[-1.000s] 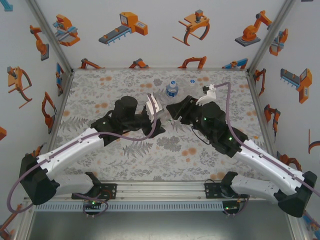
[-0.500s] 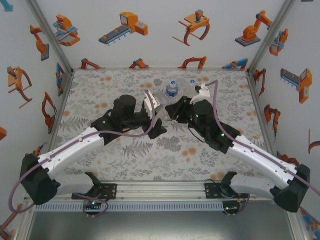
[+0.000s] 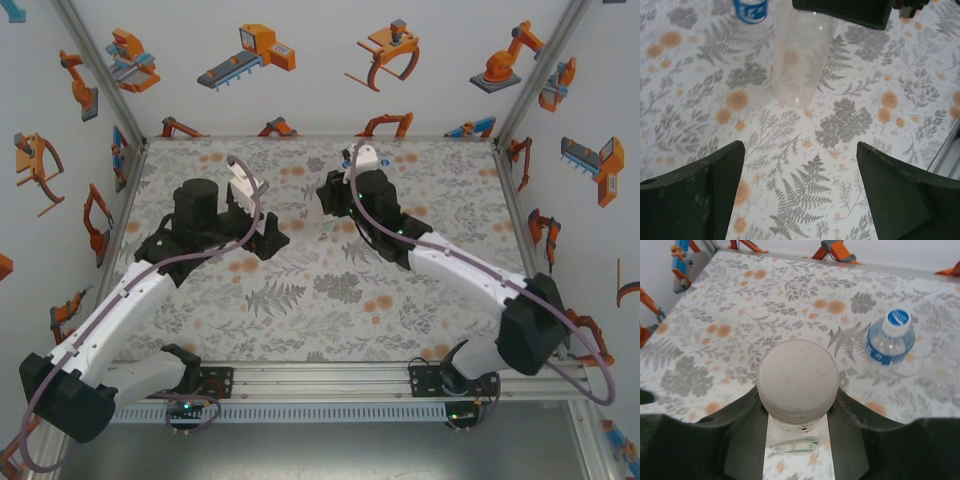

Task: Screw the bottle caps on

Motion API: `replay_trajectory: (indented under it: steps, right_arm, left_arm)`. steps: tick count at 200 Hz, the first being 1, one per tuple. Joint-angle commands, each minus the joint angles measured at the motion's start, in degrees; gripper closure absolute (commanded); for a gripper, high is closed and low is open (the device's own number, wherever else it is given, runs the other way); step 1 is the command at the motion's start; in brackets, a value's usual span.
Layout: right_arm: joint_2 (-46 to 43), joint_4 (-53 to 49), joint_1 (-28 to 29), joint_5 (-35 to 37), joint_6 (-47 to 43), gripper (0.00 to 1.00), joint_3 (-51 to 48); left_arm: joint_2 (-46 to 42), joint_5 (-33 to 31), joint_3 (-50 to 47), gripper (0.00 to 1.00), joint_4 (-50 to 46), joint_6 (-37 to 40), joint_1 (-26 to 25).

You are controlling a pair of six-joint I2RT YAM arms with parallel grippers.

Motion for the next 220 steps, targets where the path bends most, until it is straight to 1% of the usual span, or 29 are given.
replay_trajectory:
  steps: [1,14,24,39,65,98,133,184,220]
  right_arm:
    - [6.21,10.89,-2.42,-3.88,-6.44,0.73,4.93]
    - [10.71,13.63,-3.63,-5.01,-7.23,0.74,7.53]
    - [14.21,14.69,-4.45,-5.74,-7.94,0.75,10.24]
    - [19.09,14.96,-5.52,-6.57,-9.09,0.75,14.79]
    - [26.59,15.24,-7.05,-9.04,-10.57,0.75,21.64]
    - [33.0,13.55,-7.78,-10.33,-12.53,0.76,28.24]
    - [35.8,12.17,-7.82,-10.15,-13.61,0.74,30.21]
    - [36.33,12.08,-7.78,-10.36,-13.93,0.72,27.67]
    - [35.37,12.58,-7.8,-10.84,-14.0,0.66,24.99]
  left_arm:
    - [-2.32,-0.77,0.96,0.16,-7.48,2.41,3.51]
    - [-3.61,-4.24,-2.13,0.16,-6.67,5.69,4.37]
    - [-4.26,-6.77,-4.58,0.16,-5.49,6.16,5.15]
    - [-4.44,-6.86,-3.83,0.16,-7.4,5.71,5.62]
    - [-4.92,-7.6,-4.47,0.16,-7.03,6.45,5.83]
    - [-4.71,-8.11,-4.02,0.16,-8.36,8.54,6.17]
    - [-5.09,-7.66,-4.2,0.16,-8.35,8.9,6.23]
    - [-5.68,-7.43,-4.46,0.16,-8.5,8.86,6.24]
    - [-5.84,-7.1,-4.51,0.16,-8.29,8.86,6.23]
